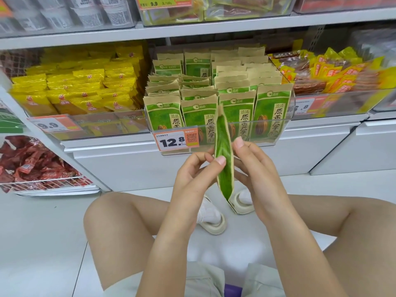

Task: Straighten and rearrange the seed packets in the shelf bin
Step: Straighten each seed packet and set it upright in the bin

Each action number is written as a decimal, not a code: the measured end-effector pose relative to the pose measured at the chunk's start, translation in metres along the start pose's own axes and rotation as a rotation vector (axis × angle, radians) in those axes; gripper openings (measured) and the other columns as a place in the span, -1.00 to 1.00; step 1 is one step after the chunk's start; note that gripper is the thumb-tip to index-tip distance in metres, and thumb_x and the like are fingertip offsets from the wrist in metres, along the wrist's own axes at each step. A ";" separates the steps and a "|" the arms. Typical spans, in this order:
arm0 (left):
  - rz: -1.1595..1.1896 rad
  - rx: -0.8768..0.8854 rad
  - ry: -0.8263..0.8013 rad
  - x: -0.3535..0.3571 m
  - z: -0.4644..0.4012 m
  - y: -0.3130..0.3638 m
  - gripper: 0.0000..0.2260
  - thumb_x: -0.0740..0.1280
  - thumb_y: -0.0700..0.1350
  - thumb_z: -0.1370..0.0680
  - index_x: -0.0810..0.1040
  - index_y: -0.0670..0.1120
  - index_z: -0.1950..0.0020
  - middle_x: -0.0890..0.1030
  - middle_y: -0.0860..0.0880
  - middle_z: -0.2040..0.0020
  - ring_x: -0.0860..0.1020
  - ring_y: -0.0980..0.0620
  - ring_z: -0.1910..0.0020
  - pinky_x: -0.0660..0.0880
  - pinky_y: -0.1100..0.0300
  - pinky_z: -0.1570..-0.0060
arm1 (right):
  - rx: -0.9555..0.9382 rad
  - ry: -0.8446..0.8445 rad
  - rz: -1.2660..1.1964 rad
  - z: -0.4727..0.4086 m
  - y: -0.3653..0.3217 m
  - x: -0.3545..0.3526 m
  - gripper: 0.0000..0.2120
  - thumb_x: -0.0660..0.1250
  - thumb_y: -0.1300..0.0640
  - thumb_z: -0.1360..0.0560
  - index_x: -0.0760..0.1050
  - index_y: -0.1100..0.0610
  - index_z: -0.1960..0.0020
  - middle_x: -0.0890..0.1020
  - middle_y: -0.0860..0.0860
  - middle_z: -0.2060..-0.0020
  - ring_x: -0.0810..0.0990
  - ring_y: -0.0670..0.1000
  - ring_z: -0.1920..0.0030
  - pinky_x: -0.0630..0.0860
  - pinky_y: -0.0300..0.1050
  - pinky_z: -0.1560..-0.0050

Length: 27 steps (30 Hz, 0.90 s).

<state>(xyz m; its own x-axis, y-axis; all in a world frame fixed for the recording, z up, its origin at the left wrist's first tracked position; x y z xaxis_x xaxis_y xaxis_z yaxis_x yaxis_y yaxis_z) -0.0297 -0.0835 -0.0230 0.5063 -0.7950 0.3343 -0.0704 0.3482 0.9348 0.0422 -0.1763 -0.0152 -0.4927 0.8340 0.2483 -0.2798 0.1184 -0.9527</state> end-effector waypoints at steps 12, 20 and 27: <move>0.068 0.109 0.193 -0.024 0.002 0.020 -0.81 0.42 -0.07 -0.41 0.46 -0.11 0.12 0.62 0.01 0.04 0.58 -0.01 0.08 0.47 0.07 -0.12 | 0.009 -0.260 0.057 0.017 0.010 0.021 -0.73 0.39 0.13 -0.33 0.39 0.19 0.06 0.61 -0.19 0.34 0.55 -0.21 0.31 0.41 -0.43 0.28; 0.140 0.026 0.184 -0.026 -0.001 0.010 -0.70 0.38 -0.02 -0.43 0.49 -0.18 -0.05 0.56 -0.16 0.04 0.54 -0.10 0.04 0.55 0.21 0.11 | -0.052 -0.229 0.110 0.017 0.000 0.017 -0.80 0.39 0.11 -0.35 0.50 0.22 0.13 0.63 -0.12 0.33 0.59 -0.21 0.28 0.42 -0.46 0.20; 0.047 0.012 0.204 -0.021 -0.001 0.012 -0.74 0.37 -0.09 -0.55 0.49 -0.22 -0.15 0.70 -0.18 -0.02 0.68 -0.03 0.05 0.60 0.12 0.06 | -0.294 0.085 0.570 0.013 -0.004 -0.004 -0.77 0.54 -0.04 -0.33 0.50 -0.07 0.15 0.64 -0.25 0.06 0.58 -0.24 -0.02 0.43 -0.33 -0.09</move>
<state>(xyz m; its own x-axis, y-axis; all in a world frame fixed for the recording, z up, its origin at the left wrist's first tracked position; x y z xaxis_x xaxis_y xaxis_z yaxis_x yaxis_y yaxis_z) -0.0405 -0.0626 -0.0183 0.6658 -0.6602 0.3477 -0.1082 0.3756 0.9204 0.0341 -0.1872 -0.0100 -0.4269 0.8480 -0.3142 0.2499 -0.2233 -0.9422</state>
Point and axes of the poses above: each hand's wrist, its own z-axis away from the middle knuckle, its own x-axis out of the palm, y = z × x, the point moved 10 cm from there along -z, towards the middle knuckle
